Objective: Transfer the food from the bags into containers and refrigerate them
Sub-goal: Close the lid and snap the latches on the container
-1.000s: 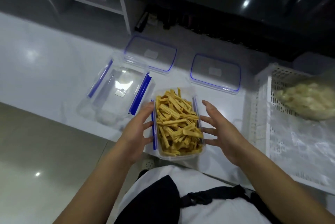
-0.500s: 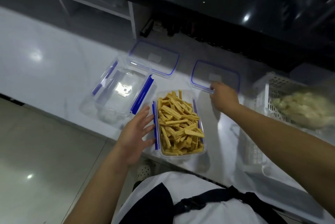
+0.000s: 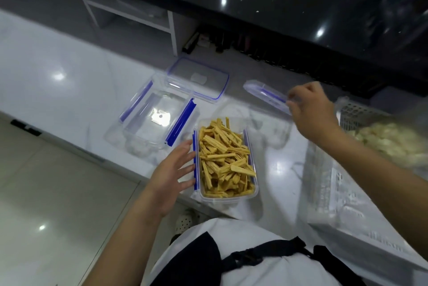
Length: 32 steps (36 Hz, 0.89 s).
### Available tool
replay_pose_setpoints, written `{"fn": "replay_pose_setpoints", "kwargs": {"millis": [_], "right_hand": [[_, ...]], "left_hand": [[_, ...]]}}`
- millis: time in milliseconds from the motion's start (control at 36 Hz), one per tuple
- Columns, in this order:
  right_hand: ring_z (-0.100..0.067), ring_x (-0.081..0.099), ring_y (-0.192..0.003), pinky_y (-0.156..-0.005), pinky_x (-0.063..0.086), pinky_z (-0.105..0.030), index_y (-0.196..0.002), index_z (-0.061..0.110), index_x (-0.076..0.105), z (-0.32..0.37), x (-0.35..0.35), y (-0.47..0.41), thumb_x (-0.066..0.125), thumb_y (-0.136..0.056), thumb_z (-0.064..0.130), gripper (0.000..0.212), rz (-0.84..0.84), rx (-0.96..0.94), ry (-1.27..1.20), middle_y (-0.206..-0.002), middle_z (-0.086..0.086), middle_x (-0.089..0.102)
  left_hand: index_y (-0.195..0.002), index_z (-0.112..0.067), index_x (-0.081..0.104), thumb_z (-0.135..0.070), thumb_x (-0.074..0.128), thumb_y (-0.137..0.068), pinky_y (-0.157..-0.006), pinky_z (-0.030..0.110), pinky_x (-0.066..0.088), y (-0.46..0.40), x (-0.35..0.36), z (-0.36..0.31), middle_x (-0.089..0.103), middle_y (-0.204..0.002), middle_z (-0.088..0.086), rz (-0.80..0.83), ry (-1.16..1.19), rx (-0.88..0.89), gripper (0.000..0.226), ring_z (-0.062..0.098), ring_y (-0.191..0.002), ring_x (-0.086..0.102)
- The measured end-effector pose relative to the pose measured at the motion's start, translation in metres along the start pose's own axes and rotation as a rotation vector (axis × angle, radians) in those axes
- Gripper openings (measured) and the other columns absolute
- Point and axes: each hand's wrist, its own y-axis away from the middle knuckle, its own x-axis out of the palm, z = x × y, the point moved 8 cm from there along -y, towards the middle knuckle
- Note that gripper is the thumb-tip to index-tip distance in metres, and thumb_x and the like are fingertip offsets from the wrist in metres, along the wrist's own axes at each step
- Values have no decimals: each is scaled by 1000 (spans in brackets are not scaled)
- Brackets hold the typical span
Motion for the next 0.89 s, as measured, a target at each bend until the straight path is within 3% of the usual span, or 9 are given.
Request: {"fn": "replay_pose_setpoints", "kwargs": {"millis": [56, 167, 278, 417, 556, 639, 722, 806, 889], "right_hand": [[-23, 63, -78, -87, 51, -43, -106, 17, 65, 9, -28, 6, 62, -95, 19, 11, -27, -16, -121, -110, -4, 47], [-1, 64, -80, -78, 50, -13, -96, 27, 64, 27, -75, 17, 67, -94, 15, 13, -36, -51, -388, -108, -1, 53], [-25, 74, -82, -71, 60, -31, -95, 21, 66, 39, -88, 23, 63, -95, 9, 12, 126, 10, -888, -93, -4, 66], [-30, 74, -85, -69, 60, -41, -104, 13, 62, 40, -64, 35, 60, -92, 15, 13, 405, 153, -1205, -93, -8, 68], [-26, 74, -85, -65, 60, -38, -101, 19, 65, 31, -30, 50, 62, -88, 16, 14, 552, 285, -1323, -87, -3, 70], [-27, 74, -85, -65, 60, -38, -99, 21, 68, 29, -14, 57, 64, -87, 15, 14, 619, 350, -1371, -92, -2, 71], [-28, 74, -85, -66, 60, -37, -98, 21, 70, 28, 0, 61, 67, -86, 15, 14, 672, 426, -1397, -108, -7, 70], [-27, 74, -83, -67, 60, -37, -98, 18, 72, 34, 10, 63, 69, -84, 15, 14, 720, 467, -1366, -108, -10, 70], [-28, 73, -80, -66, 61, -38, -101, 13, 71, 36, 17, 62, 69, -85, 13, 16, 624, 491, -1183, -106, -16, 70]], "left_hand": [[-111, -47, 73, -56, 67, -82, -102, 56, 50, -2, -2, -1, 71, -124, -6, -7, -21, -5, 32, 25, -119, 65], [-129, -44, 61, -52, 67, -88, -96, 57, 54, -5, -6, -4, 67, -130, -1, -5, -5, 5, 42, 29, -117, 67], [-141, -42, 48, -54, 73, -77, -90, 56, 57, -5, 5, -2, 67, -130, 3, 49, 2, -12, 70, 31, -116, 67], [-126, -35, 61, -47, 79, -74, -82, 53, 60, -1, 25, 9, 74, -116, 6, 139, 41, -93, 57, 33, -105, 72], [-121, -46, 63, -54, 76, -77, -90, 37, 56, 2, 13, -26, 68, -124, -9, -1, -181, 182, 47, 9, -108, 69], [-134, -38, 60, -47, 85, -73, -93, 48, 57, 4, 20, -53, 64, -136, 0, 226, -5, 239, 66, 22, -121, 65], [-147, -30, 46, -30, 81, -82, -95, 55, 54, 5, 37, -72, 58, -143, 13, 448, 146, 219, 74, 37, -127, 60], [-143, -27, 51, -22, 79, -84, -84, 48, 59, 0, 45, -78, 63, -136, 15, 407, 112, 227, 66, 38, -120, 64], [-128, -28, 65, -12, 73, -85, -75, 42, 61, -2, 49, -77, 71, -122, 14, 303, 125, 226, 46, 38, -109, 70]]}}
